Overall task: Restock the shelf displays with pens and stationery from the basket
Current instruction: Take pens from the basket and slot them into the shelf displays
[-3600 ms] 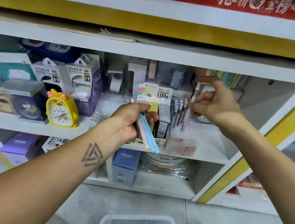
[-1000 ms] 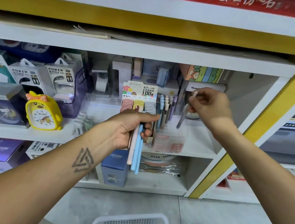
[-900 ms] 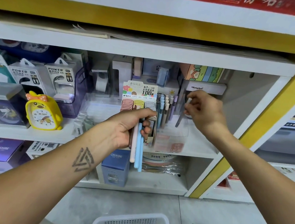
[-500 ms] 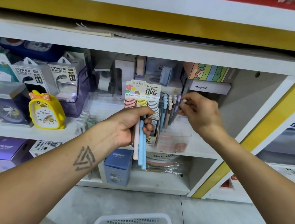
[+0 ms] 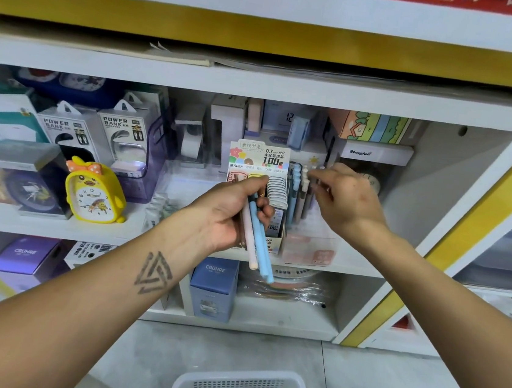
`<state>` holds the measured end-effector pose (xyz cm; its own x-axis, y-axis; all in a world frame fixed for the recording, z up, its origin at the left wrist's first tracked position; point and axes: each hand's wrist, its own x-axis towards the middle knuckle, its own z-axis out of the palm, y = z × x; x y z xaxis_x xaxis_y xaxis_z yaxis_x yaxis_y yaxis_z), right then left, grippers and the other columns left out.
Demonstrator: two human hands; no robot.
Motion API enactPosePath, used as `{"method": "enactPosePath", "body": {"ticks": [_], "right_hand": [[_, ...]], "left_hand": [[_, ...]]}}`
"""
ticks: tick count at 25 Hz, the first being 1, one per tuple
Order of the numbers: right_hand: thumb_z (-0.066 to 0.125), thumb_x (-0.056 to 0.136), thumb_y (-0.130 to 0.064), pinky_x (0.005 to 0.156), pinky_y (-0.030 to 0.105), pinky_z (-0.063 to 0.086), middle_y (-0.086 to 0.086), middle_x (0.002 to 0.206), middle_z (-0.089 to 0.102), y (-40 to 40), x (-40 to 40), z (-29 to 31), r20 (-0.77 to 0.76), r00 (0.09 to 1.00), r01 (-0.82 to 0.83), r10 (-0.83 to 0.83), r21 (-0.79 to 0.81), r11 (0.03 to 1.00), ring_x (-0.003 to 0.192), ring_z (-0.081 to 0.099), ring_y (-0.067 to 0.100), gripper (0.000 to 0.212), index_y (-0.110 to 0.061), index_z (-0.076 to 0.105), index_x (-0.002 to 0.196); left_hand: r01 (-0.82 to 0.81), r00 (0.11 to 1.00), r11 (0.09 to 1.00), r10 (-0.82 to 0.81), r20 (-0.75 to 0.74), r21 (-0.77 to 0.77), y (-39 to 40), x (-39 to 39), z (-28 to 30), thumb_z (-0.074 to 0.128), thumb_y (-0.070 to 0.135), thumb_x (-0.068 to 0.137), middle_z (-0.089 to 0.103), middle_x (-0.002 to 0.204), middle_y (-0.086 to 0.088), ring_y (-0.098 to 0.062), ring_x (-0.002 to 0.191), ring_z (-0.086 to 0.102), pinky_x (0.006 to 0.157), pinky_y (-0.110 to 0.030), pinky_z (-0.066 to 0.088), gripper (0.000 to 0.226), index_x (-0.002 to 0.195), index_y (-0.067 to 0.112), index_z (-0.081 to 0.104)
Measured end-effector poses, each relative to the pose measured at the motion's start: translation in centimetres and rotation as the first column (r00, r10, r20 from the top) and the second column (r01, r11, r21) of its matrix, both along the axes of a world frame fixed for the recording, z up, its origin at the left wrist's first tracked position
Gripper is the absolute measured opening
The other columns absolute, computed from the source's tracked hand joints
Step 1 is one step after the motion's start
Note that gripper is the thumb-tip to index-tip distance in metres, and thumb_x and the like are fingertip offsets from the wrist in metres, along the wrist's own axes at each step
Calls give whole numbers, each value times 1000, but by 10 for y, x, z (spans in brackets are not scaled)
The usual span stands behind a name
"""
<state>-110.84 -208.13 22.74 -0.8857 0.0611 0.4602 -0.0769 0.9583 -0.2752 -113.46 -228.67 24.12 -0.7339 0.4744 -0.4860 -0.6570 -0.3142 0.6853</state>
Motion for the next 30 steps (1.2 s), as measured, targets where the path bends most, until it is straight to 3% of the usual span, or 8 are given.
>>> {"method": "enactPosePath", "body": {"ticks": [2, 5, 8, 12, 16, 24, 27, 30], "right_hand": [[62, 97, -21, 62, 32, 48, 1, 84, 74, -14, 5, 8, 68, 994, -54, 81, -329, 943, 70, 66, 17, 9, -19, 68, 104], [69, 94, -29, 43, 27, 32, 14, 77, 75, -36, 12, 15, 257, 879, -33, 402, -807, 589, 49, 59, 22, 20, -12, 59, 93], [73, 89, -28, 46, 27, 29, 24, 92, 74, -41, 19, 21, 294, 784, 52, 546, -909, 415, 51, 60, 25, 34, -6, 56, 109], [83, 79, -8, 45, 24, 38, 18, 84, 73, -50, 26, 22, 292, 766, 29, 573, -906, 423, 55, 62, 22, 44, -5, 56, 113], [81, 77, 5, 45, 21, 45, 11, 69, 69, -55, 24, 21, 275, 791, 107, 547, -942, 318, 50, 58, 15, 61, -3, 52, 130], [68, 80, 16, 52, 29, 55, 22, 72, 69, -33, 30, 40, 222, 796, -53, 563, -901, 431, 54, 65, 26, 95, -26, 28, 156], [72, 82, 10, 59, 35, 59, 20, 73, 72, -13, 22, 43, 130, 927, -121, 352, -784, 608, 61, 72, 31, 87, -26, 36, 152], [70, 90, -6, 74, 46, 62, 6, 74, 70, 1, 10, 31, 33, 996, -55, 87, -544, 838, 67, 74, 20, 54, -38, 54, 130]], "left_hand": [[-45, 999, 999, 45, 8, 30, -1, -1, 2, 65, 22, 94, 46, 56, -4, -18, 47, 54, 43, -20, 44, 26, 76, 10, 50], [-98, 994, 994, 100, -38, 57, -3, -3, 5, 62, 21, 96, 51, 55, -7, -21, 48, 59, 50, -24, 53, 21, 83, 7, 53], [-102, 991, 994, 105, -82, 37, -5, -2, 4, 58, 17, 98, 59, 63, -10, -23, 54, 62, 64, -37, 60, 13, 98, 4, 56], [-104, 987, 989, 116, -116, 106, -6, 0, 6, 50, 8, 101, 71, 88, -23, -34, 77, 73, 62, -41, 61, 16, 114, -1, 50], [-82, 986, 980, 106, -128, 183, -5, 3, 8, 45, 7, 103, 70, 105, -30, -39, 93, 72, 78, -48, 60, 18, 112, -8, 51], [-150, 978, 985, 160, -131, 86, -4, -2, 5, 44, 2, 102, 71, 96, -31, -37, 83, 74, 62, -41, 62, 14, 109, -8, 51], [-155, 977, 983, 167, -133, 94, -5, -2, 4, 44, 1, 102, 72, 89, -30, -35, 75, 74, 58, -35, 61, 9, 103, -6, 51], [-146, 978, 987, 153, -144, 60, -5, -2, 0, 48, 1, 100, 72, 88, -29, -33, 72, 74, 56, -32, 60, 8, 103, -6, 52]]}}
